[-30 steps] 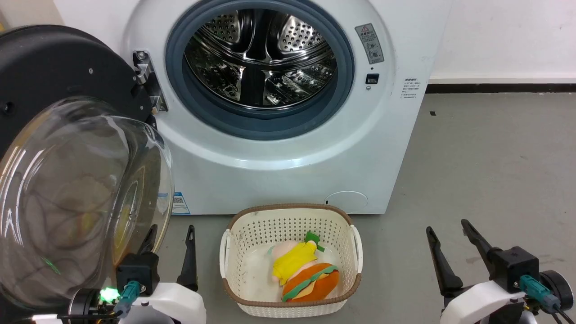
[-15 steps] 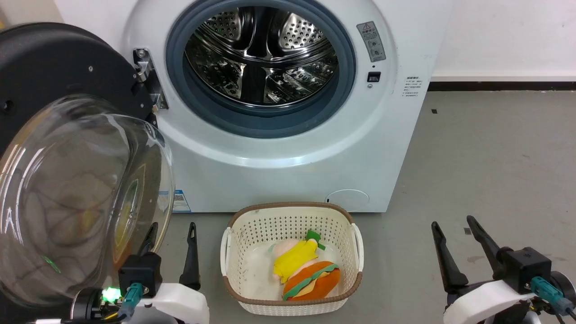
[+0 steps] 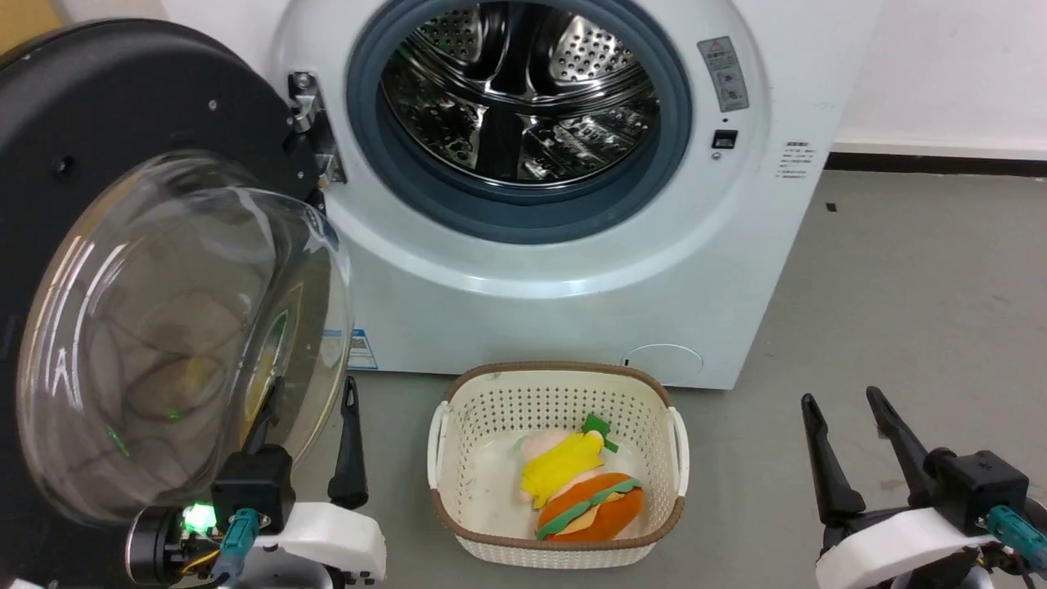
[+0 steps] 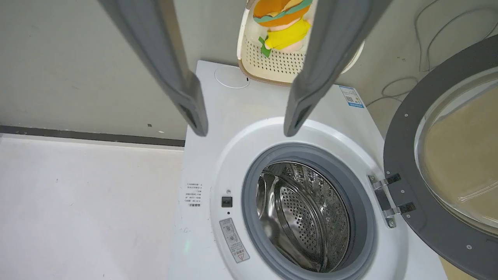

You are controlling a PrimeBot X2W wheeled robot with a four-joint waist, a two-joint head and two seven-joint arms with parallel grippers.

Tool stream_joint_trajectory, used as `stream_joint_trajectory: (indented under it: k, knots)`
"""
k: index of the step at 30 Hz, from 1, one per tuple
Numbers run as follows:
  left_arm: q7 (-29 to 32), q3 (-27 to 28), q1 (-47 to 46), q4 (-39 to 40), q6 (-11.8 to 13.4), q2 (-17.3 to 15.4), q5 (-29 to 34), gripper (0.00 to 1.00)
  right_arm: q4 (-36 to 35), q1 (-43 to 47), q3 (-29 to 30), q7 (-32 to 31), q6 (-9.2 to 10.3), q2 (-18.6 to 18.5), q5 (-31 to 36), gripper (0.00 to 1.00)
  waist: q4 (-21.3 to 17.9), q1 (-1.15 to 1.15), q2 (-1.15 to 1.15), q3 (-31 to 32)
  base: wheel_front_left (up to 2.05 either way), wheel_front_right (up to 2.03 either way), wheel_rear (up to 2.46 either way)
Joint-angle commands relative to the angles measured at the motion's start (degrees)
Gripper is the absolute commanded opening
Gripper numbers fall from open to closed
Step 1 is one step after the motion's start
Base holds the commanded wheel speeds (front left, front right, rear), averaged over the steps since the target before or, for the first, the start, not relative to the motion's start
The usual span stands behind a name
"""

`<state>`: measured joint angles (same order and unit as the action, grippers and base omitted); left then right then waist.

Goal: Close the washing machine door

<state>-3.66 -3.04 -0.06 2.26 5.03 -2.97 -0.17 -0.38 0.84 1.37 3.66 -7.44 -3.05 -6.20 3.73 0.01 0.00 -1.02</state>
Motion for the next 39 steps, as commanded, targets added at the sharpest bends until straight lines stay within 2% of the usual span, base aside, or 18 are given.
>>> stream_joint_trajectory:
  k: [1, 3, 4, 5, 6, 7, 14, 24, 32, 39]
  knots:
    - [-0.69, -0.2, -1.07, 0.92, 0.69, -0.32, -0.08, 1.0, -0.3, 0.23, 0.15, 0.69, -0.01, 0.05, -1.1, 1.0, 0.89, 0.0, 0.0, -0.15, 0.0, 0.0, 0.0]
    - [-0.93, -0.12, -1.32, 1.82, 0.9, -0.33, -0.38, 1.0, -0.35, 0.24, 0.27, 0.92, -0.01, 0.05, -1.45, 1.0, 1.64, 0.0, 0.0, -0.24, 0.0, 0.0, 0.0]
    - [-1.05, -0.05, -1.47, 2.31, 0.96, -0.37, -0.46, 0.96, -0.36, 0.26, 0.36, 1.04, -0.01, 0.05, -1.62, 1.0, 2.04, 0.0, 0.0, -0.29, 0.0, 0.0, 0.0]
    - [-1.17, 0.0, -1.64, 2.84, 0.99, -0.46, -0.46, 0.43, -0.36, 0.28, 0.42, 1.16, -0.01, 0.06, -1.79, 1.0, 2.44, 0.0, 0.0, -0.34, 0.0, 0.0, 0.0]
    - [-1.29, 0.07, -1.84, 3.47, 1.03, -0.5, -0.52, 0.14, -0.36, 0.3, 0.48, 1.28, -0.01, 0.06, -1.96, 1.0, 2.85, 0.0, 0.0, -0.38, 0.0, 0.0, 0.0]
    - [-1.41, 0.18, -2.01, 4.1, 1.06, -0.5, -0.66, 0.0, -0.36, 0.32, 0.55, 1.4, -0.02, 0.06, -2.13, 1.0, 3.26, 0.0, 0.0, -0.43, 0.0, 0.0, 0.0]
    - [-2.25, 1.76, -2.99, 8.49, 1.36, -0.4, -1.75, 0.0, -0.23, 0.48, 1.25, 2.24, -0.02, 0.07, -3.29, 1.0, 6.39, 0.0, 0.0, -0.82, 0.0, 0.0, 0.0]
    - [-3.32, 7.44, -5.23, 13.68, 0.48, -0.07, -4.57, 0.0, -0.23, 0.31, 1.7, 3.32, -0.02, 0.08, -4.46, 1.0, 10.29, 0.0, 0.0, -1.54, 0.0, 0.0, 0.0]
    - [-4.29, 16.82, -8.93, 17.37, -2.32, 0.01, -7.86, 0.0, 0.08, 0.01, 1.48, 4.28, -0.02, 0.09, -5.3, 1.0, 12.79, 0.0, 0.0, -2.63, 0.0, 0.0, 0.0]
    - [-5.12, 26.25, -12.75, 14.93, -6.44, -0.28, -11.53, 0.0, 0.34, -0.46, 1.54, 5.12, -0.03, 0.1, -5.91, 1.0, 14.73, 0.0, 0.0, -3.82, 0.0, 0.0, 0.0]
